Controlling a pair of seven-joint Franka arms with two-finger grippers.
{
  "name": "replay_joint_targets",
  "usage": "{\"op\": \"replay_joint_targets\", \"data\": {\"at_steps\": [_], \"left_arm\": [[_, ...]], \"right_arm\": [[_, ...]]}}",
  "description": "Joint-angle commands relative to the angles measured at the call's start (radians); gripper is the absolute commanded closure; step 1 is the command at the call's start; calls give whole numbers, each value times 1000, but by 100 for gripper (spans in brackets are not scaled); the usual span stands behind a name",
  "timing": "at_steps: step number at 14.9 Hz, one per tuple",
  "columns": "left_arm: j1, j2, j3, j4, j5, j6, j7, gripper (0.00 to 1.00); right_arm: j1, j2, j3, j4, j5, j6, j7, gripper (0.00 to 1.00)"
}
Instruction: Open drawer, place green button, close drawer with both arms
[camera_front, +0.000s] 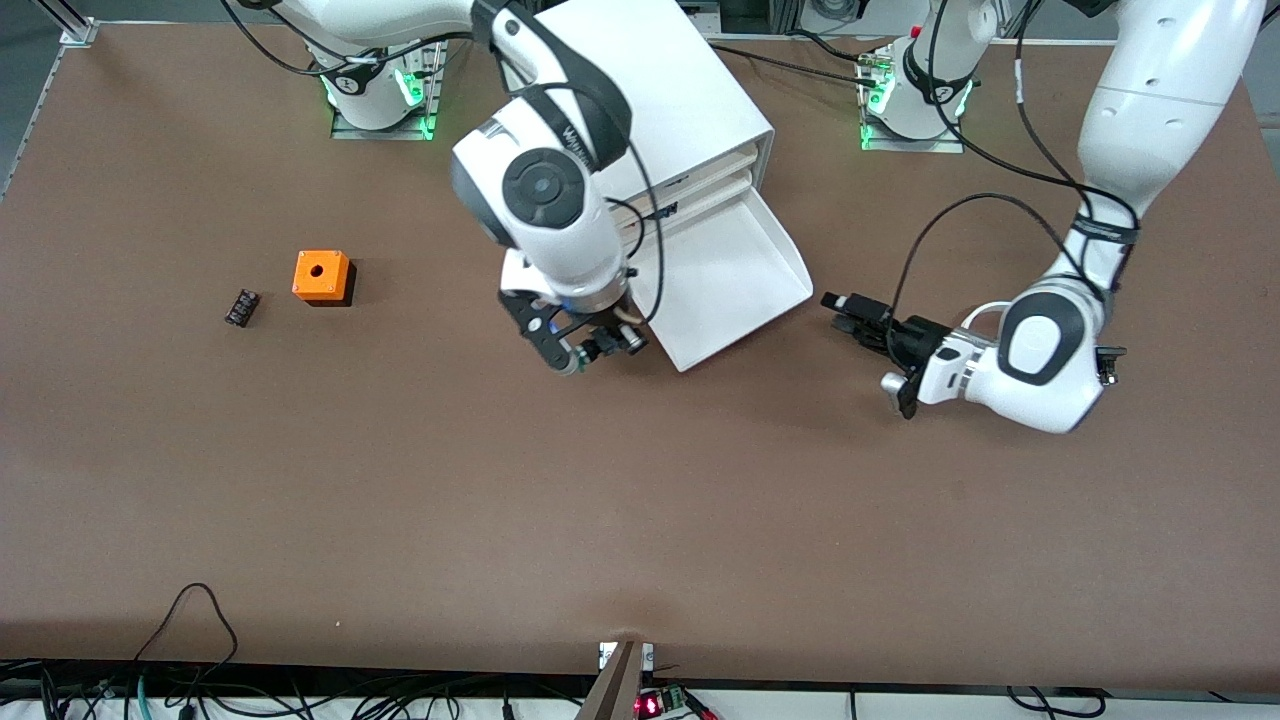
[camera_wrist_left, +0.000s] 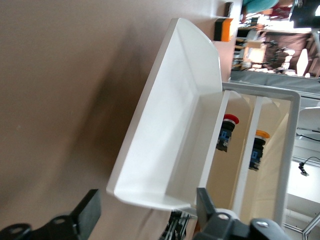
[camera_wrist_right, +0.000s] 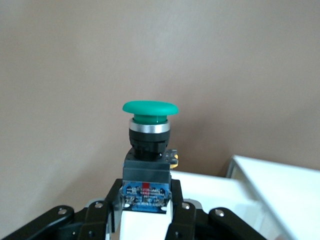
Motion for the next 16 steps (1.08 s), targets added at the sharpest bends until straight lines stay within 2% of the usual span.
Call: {"op": "replay_joint_targets", "data": {"at_steps": [1, 4, 7, 11, 16], "left_arm": [[1, -36, -6, 124, 152, -106, -225, 0], [-12, -85, -20, 181, 285, -145, -425, 0], [-44, -145, -32, 187, 462, -143, -574, 0], [-81, -167, -34, 250, 690, -145, -587, 0], [-88, -147, -28, 322, 862, -122, -570, 0]], "right_arm": [[76, 22, -10, 10, 11, 66, 122, 100], [140, 55, -11, 11, 7, 148, 243, 100], [191, 109, -14, 11, 2, 253, 331, 100], [223, 175, -19, 11, 2, 344, 383, 100], [234, 227, -19, 11, 4, 405, 416, 100]]}}
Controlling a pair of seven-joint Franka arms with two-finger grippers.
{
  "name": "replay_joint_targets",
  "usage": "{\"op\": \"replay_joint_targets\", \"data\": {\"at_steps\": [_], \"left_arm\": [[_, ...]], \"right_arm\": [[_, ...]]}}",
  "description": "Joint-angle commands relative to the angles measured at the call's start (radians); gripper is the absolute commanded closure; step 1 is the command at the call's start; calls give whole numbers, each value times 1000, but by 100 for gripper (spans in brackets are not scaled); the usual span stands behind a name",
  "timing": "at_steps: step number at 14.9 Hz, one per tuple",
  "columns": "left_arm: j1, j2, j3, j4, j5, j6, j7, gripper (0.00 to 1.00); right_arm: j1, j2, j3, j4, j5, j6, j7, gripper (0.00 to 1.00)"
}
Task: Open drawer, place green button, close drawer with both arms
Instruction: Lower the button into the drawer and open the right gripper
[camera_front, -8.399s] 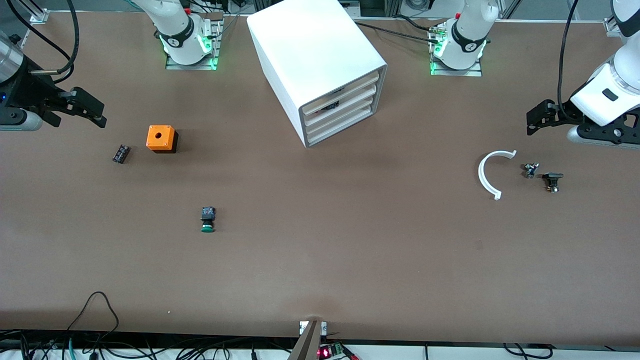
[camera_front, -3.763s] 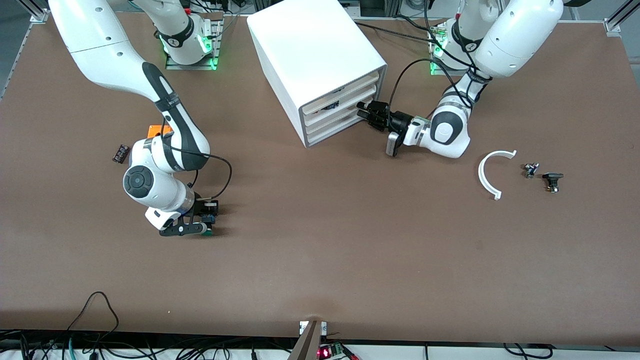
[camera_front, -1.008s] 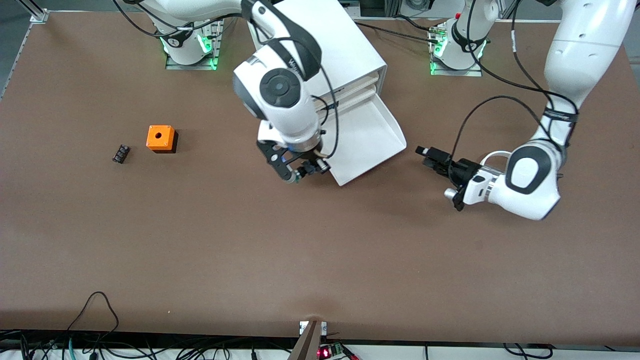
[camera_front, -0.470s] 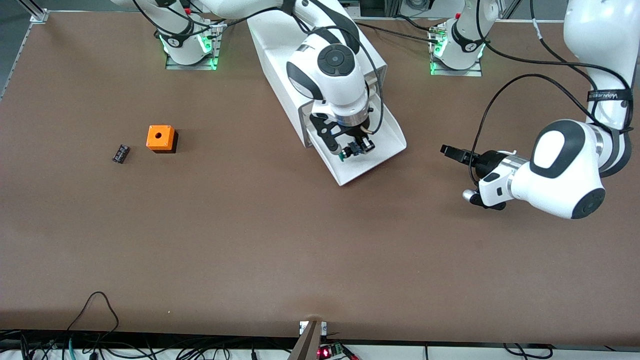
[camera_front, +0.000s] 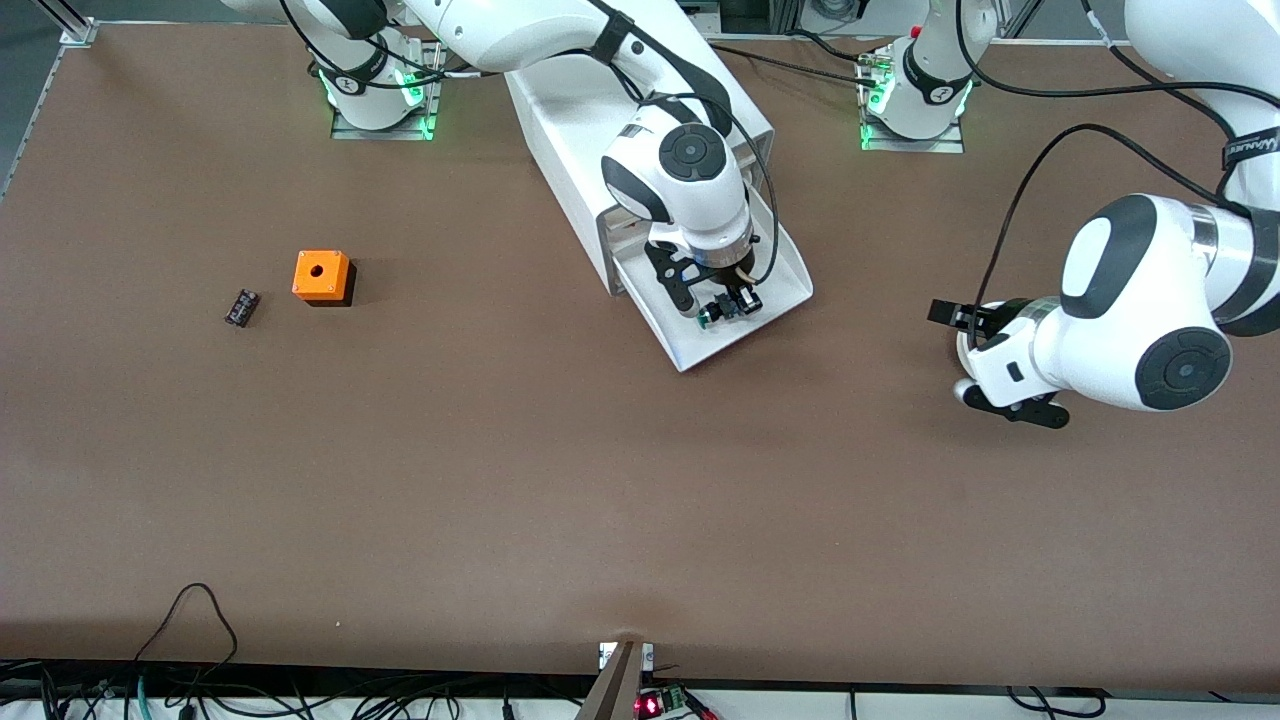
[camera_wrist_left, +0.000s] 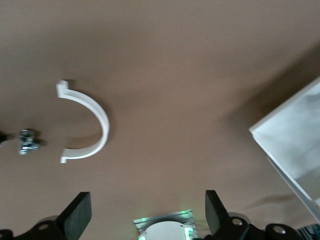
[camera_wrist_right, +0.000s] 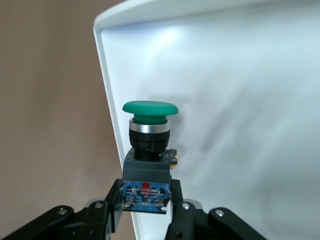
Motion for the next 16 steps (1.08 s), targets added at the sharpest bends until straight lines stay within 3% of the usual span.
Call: {"op": "replay_joint_targets", "data": {"at_steps": [1, 3, 4, 6, 7, 12, 16], "left_arm": [[-4, 31, 9, 57, 63, 53, 2, 0], [6, 42, 9, 71, 62, 114, 31, 0], [8, 43, 12, 69, 57, 117, 42, 0], [6, 46, 15, 71, 56, 121, 30, 0], [6, 45, 14, 71, 53, 124, 12, 0], [9, 42, 14, 69, -10, 124, -160, 0], [6, 33, 8, 57, -30, 164, -355, 0]], "right_arm": [[15, 26, -12, 15, 4, 33, 32, 100], [17, 37, -11, 15, 7, 40, 35, 94], [15, 37, -11, 15, 10, 40, 43, 72], [17, 37, -11, 15, 9, 40, 63, 13], [15, 37, -11, 15, 7, 38, 66, 1], [-9, 25, -22, 26, 6, 26, 46, 1], [-114, 11, 4, 78, 15, -32, -104, 1]]}}
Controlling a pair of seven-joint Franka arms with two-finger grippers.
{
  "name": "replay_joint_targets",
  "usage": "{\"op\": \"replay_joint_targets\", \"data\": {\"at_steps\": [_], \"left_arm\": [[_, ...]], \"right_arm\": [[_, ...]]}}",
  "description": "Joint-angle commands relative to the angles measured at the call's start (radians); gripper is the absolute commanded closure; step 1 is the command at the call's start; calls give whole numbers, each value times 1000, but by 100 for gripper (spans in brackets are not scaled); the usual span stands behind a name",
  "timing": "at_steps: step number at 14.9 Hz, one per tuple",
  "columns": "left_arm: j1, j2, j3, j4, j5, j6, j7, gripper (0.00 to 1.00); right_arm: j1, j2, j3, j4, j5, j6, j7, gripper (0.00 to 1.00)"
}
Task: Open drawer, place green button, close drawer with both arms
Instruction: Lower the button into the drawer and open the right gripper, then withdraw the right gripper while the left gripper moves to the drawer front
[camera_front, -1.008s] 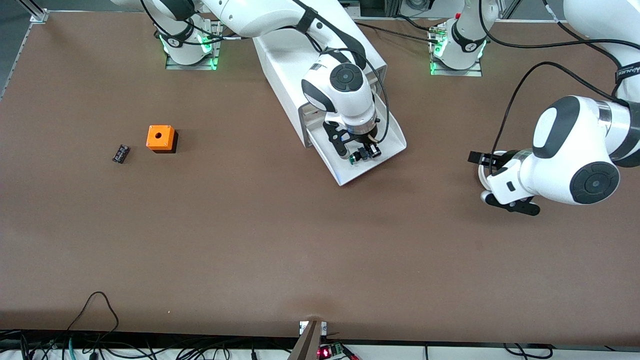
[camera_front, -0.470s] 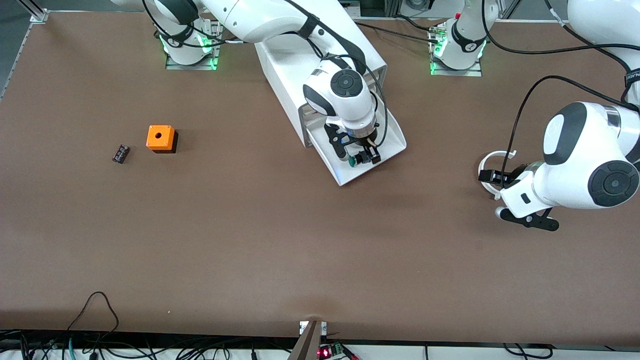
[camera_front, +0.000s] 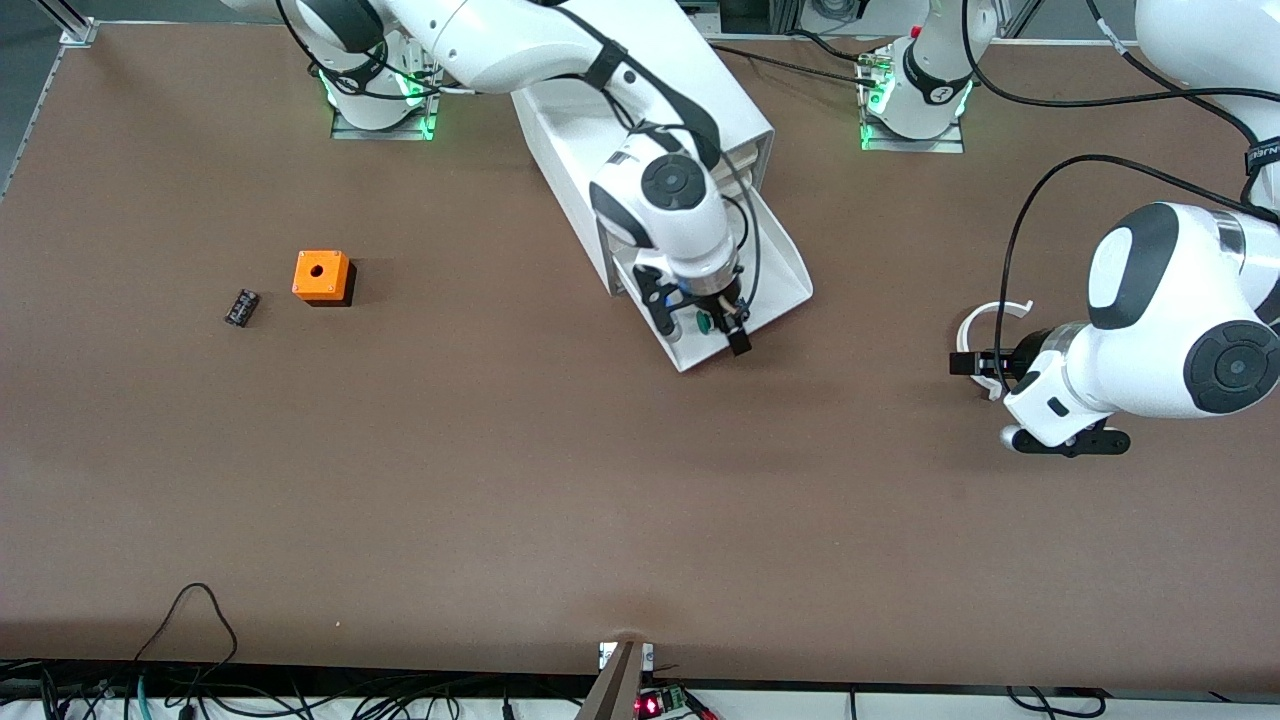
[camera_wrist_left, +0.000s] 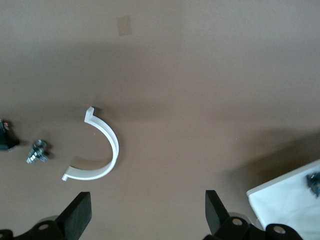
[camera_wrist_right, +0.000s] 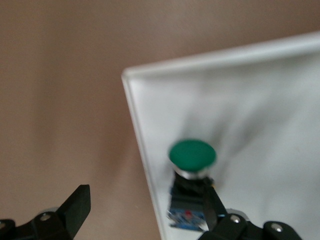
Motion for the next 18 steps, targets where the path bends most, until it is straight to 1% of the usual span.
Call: {"op": "replay_joint_targets", "data": {"at_steps": [1, 3, 5, 8, 12, 14, 15, 16, 18], "left_arm": [[-5, -3, -4, -3, -16, 51, -120, 0], [-12, -5, -7, -37, -23, 109, -171, 0], [-25, -5, -12, -63, -68, 172, -235, 0], [-26, -7, -50, -135, -71, 275, -323, 0], [-29, -19, -116, -259, -57, 451, -481, 0], [-41, -20, -136, -334, -56, 543, -544, 1], [-63, -20, -134, -369, -54, 589, -571, 1], [-81, -19, -134, -405, -31, 635, -610, 1], [-119, -13, -136, -459, 74, 706, -699, 1]], "right_arm": [[-71, -9, 33, 67, 16, -78, -123, 1], [-146, -12, 88, 78, 16, -115, -222, 1], [-230, -27, 146, 78, 13, -153, -369, 1], [-308, -35, 153, 69, 16, -188, -709, 1], [-413, -35, 151, 60, 15, -294, -1091, 1], [-471, -38, 151, 49, 15, -365, -1214, 1], [-497, -41, 150, 45, 12, -395, -1265, 1], [-523, -42, 150, 34, 7, -415, -1318, 1], [-565, -53, 147, -3, 1, -423, -1388, 1]]}}
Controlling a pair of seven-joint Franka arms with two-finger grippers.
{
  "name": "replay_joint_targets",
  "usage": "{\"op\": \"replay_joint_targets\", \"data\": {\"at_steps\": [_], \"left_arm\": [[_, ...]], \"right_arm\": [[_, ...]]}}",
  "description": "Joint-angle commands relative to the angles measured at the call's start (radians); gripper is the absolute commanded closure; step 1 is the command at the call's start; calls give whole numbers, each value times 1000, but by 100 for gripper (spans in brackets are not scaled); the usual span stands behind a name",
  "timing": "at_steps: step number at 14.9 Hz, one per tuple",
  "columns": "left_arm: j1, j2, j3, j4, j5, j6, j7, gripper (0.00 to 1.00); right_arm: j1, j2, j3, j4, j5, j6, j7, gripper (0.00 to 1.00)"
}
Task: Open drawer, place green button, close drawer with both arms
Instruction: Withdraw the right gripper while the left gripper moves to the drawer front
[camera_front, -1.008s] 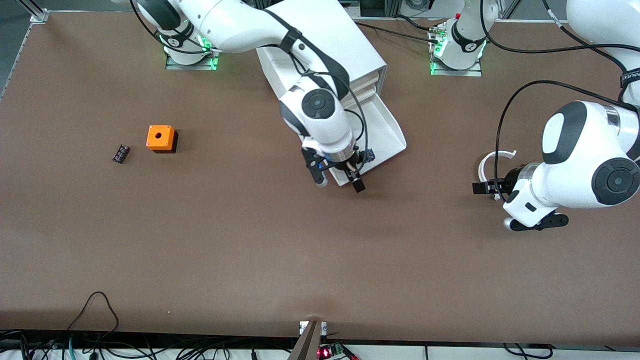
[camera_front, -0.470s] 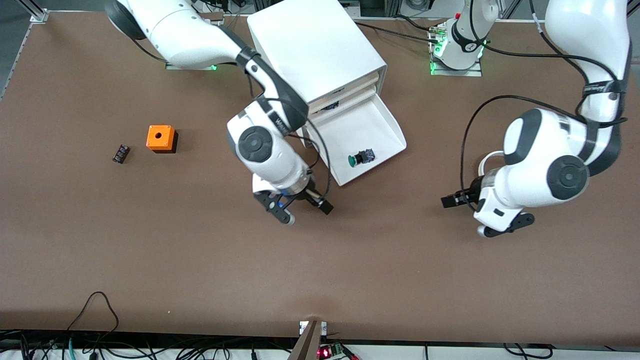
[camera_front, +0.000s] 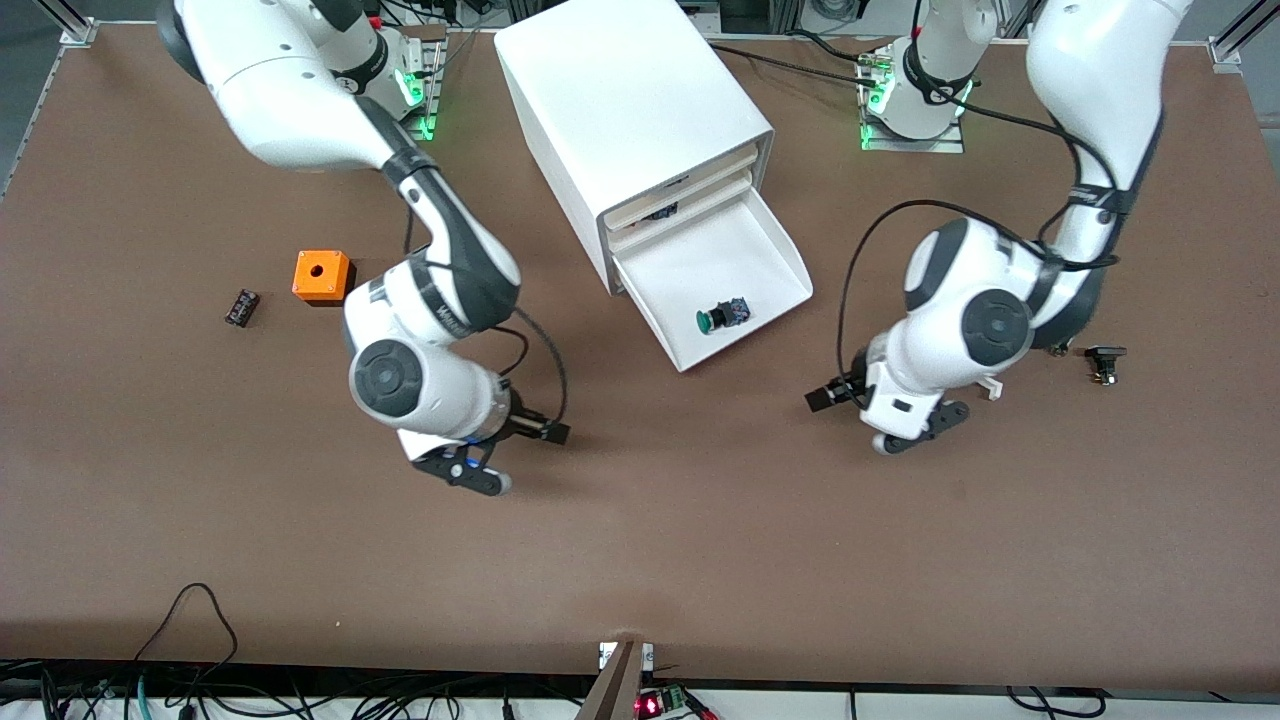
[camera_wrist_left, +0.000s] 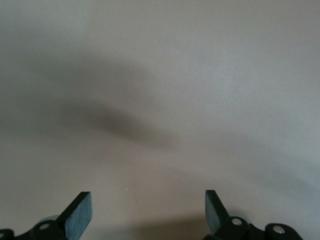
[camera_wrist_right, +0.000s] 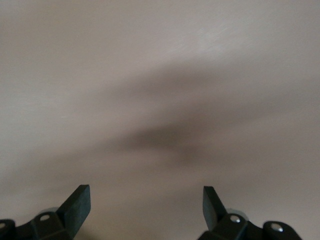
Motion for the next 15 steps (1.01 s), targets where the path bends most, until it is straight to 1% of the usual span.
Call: {"op": "replay_joint_targets", "data": {"at_steps": [1, 4, 6, 8, 10, 11, 13, 15], "left_arm": [[-48, -17, -1, -88, 118, 82, -132, 1], [-86, -5, -1, -119, 145, 103, -191, 1], [-102, 4, -1, -156, 145, 167, -227, 1], [-114, 7, -4, -191, 145, 217, -254, 1], [-135, 12, -5, -202, 145, 223, -258, 1], [-151, 10, -5, -205, 145, 223, -260, 1], [-154, 4, -21, -223, 145, 220, -264, 1], [-140, 3, -50, -243, 143, 220, -264, 1]], "right_arm": [[-66, -34, 9, -78, -2, -14, -106, 1], [-135, -43, -2, -115, -2, -36, -208, 1], [-180, -46, -9, -125, -2, -73, -250, 1], [-203, -65, -47, -126, -4, -120, -318, 1], [-203, -91, -103, -128, -2, -183, -382, 1], [-203, -106, -120, -128, -4, -215, -410, 1], [-205, -158, -149, -138, -2, -275, -484, 1], [-209, -253, -166, -203, 1, -291, -531, 1]]}}
